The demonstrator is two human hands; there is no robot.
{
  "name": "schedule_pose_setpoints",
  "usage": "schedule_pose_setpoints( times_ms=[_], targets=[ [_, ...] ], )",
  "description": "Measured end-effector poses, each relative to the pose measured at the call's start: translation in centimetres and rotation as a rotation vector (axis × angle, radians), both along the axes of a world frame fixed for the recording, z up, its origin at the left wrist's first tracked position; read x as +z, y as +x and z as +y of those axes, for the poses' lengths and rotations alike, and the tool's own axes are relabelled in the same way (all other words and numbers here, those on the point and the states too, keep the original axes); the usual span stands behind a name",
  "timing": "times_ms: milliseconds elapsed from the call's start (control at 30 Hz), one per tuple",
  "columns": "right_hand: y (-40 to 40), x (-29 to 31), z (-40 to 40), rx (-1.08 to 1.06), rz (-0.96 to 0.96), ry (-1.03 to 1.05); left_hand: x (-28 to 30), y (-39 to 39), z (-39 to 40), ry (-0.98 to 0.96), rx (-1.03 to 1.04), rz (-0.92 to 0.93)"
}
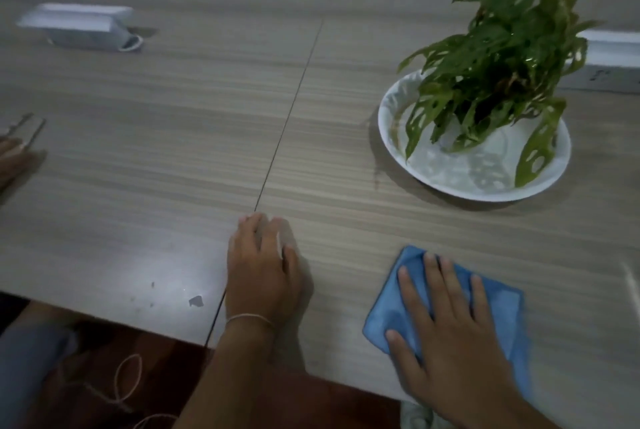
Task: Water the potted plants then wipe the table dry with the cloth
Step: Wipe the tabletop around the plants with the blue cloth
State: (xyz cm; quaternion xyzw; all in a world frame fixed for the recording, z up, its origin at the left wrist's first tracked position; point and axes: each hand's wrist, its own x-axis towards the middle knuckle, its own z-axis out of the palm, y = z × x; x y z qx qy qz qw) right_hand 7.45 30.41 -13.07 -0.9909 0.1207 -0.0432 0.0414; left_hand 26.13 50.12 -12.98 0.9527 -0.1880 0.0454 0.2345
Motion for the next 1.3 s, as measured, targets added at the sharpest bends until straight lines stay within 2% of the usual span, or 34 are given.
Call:
schedule_pose_setpoints(
  times_ms=[100, 233, 533, 700, 1033, 1300],
  targets=[
    [4.3, 0.1, 2.7, 0.070, 0.027, 0.041, -0.1, -0.3, 0.0, 0.003, 0.065, 0.009],
    [12.5, 0.2, 3.6, 0.059, 0.036, 0.063, -0.8, -0.3, 0.1, -0.036, 0.076, -0.014],
    [32.2, 0.3, 0.7, -0.049, 0.082, 0.113, -1.2, 0.3, 0.2, -0.036, 0.047, -0.096],
    [38.3, 0.4, -0.4, -0.076, 0.105, 0.099, -1.2, 0.4, 0.2, -0.004, 0.045, -0.098],
    [37.6, 0.3, 0.1, -0.011, 0.127, 0.094, -1.0, 0.4, 0.1, 0.001, 0.045, -0.054],
    [27.1, 0.0, 4.0, 0.227, 0.070, 0.114, 0.1, 0.7, 0.3, -0.174, 0.066, 0.010]
  ],
)
